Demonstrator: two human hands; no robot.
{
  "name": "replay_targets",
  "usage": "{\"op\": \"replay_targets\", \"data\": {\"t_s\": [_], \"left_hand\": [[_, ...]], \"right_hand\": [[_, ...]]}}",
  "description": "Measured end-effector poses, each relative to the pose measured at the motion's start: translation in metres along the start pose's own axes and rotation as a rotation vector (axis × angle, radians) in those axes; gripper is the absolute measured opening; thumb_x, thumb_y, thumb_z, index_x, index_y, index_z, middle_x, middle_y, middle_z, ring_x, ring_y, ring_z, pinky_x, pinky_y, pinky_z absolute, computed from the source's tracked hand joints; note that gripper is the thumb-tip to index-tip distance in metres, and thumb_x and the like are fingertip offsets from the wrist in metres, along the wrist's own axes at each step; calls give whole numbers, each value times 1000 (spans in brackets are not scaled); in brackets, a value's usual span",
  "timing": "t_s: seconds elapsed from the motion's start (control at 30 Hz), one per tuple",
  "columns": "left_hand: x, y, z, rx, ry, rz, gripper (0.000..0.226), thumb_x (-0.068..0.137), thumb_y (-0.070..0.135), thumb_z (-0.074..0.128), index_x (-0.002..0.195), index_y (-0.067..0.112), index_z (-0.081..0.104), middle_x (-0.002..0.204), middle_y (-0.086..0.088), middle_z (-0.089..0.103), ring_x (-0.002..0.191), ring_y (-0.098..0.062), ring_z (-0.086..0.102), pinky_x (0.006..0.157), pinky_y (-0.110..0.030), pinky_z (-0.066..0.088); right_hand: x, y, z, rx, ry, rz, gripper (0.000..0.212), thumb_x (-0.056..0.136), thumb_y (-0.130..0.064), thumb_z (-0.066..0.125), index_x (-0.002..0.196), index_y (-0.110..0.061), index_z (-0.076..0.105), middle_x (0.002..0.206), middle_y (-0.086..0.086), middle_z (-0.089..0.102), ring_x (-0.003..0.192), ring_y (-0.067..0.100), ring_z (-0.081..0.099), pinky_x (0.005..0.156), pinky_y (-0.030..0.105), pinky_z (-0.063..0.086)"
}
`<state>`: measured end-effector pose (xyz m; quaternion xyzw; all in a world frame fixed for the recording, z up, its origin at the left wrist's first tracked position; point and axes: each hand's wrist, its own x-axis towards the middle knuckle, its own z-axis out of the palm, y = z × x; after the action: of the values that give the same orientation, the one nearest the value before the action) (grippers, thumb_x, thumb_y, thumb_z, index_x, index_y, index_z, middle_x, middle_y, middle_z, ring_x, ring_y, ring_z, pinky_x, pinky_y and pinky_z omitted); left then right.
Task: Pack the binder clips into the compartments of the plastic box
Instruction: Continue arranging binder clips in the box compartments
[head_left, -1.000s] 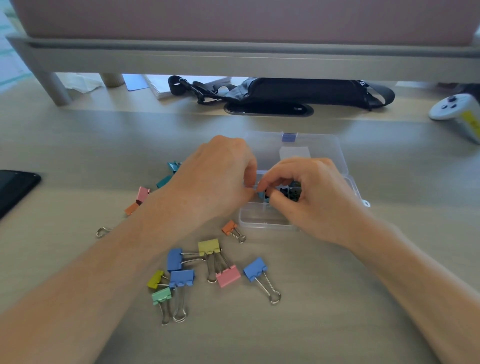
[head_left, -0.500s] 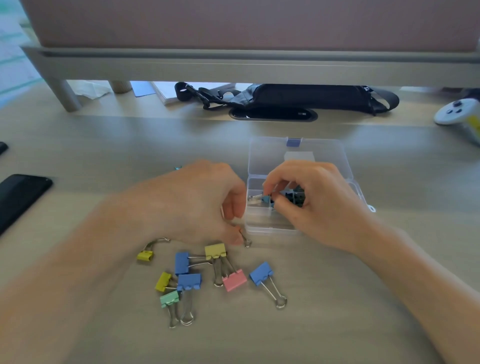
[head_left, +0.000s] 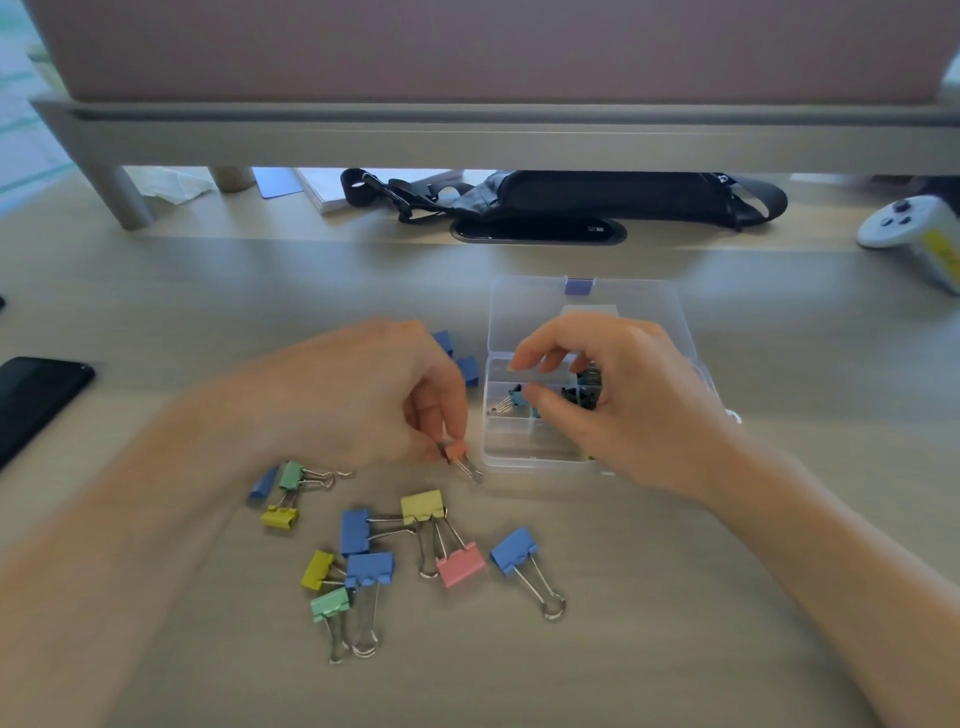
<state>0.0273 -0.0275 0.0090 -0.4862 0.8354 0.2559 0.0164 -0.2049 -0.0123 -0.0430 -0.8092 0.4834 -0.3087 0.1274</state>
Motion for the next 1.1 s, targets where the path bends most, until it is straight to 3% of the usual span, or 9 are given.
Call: {"op": "replay_targets", "data": {"t_s": [0.1, 0.17, 0.3, 0.47, 0.57, 0.67, 0.8, 1.0, 1.1], "left_hand": [[1, 0, 1, 12, -1, 6, 11, 78, 32, 84, 82, 36, 75, 78, 27, 70, 74, 5, 67, 74, -26, 58], [2, 1, 0, 42, 38, 20, 16, 77, 32, 83, 84, 38, 70, 86, 33, 65, 77, 7, 65, 67, -15, 53], [-5, 10, -2, 29, 109, 47, 10, 81, 35, 78, 80, 34, 68, 87, 31, 64, 78, 8, 61, 63, -11, 47], [-15, 29, 6, 66, -87, 77, 26, 71, 52, 85, 91, 42, 71, 88, 29, 68, 85, 9, 64, 73, -17, 54], [-14, 38, 13, 139, -104, 77, 24, 73, 45, 87, 91, 37, 74, 80, 24, 70, 82, 10, 64, 73, -16, 54], [-11, 43, 16, 144, -133, 70, 16, 78, 37, 85, 89, 34, 75, 78, 21, 71, 78, 10, 65, 65, -5, 46], [-11, 42, 16, 190, -96, 66, 14, 79, 32, 84, 83, 35, 71, 76, 20, 70, 74, 9, 65, 62, -6, 46], [-8, 35, 18, 203, -27, 111, 15, 79, 24, 83, 84, 36, 76, 75, 19, 70, 75, 10, 64, 60, -7, 47], [-7, 28, 11, 57, 14, 118, 14, 77, 29, 85, 80, 39, 76, 78, 22, 69, 74, 9, 65, 62, -11, 48]], "right_hand": [[2, 1, 2, -14, -49, -28, 11, 92, -21, 78, 100, -28, 79, 96, -21, 67, 93, -1, 62, 84, 14, 49], [0, 2, 3, -46, -44, -65, 11, 93, -21, 75, 100, -26, 81, 98, -19, 70, 93, 3, 64, 84, 28, 55], [-4, 3, -1, -78, -14, -110, 17, 94, -19, 68, 101, -22, 83, 101, -13, 74, 92, 6, 67, 81, 34, 59], [-6, 2, -2, -64, -42, -128, 34, 93, -30, 53, 103, -21, 84, 103, -12, 75, 94, 7, 68, 81, 36, 60], [-6, 1, -3, -66, -50, -119, 34, 92, -29, 53, 104, -22, 84, 104, -14, 74, 95, 4, 67, 83, 33, 59], [-7, 2, -3, -62, -45, -99, 29, 90, -22, 59, 104, -23, 84, 104, -15, 74, 95, 3, 66, 84, 26, 57], [-8, 3, -3, -54, -50, -80, 27, 89, -19, 61, 103, -24, 84, 104, -16, 73, 97, 1, 63, 82, 9, 47], [-8, 4, -4, -41, -66, -70, 27, 90, -15, 63, 105, -24, 84, 106, -16, 72, 98, 1, 64, 87, 20, 54], [-7, 4, -5, -17, -74, -57, 27, 90, -14, 64, 105, -25, 84, 105, -17, 72, 97, 0, 64, 87, 14, 50]]}}
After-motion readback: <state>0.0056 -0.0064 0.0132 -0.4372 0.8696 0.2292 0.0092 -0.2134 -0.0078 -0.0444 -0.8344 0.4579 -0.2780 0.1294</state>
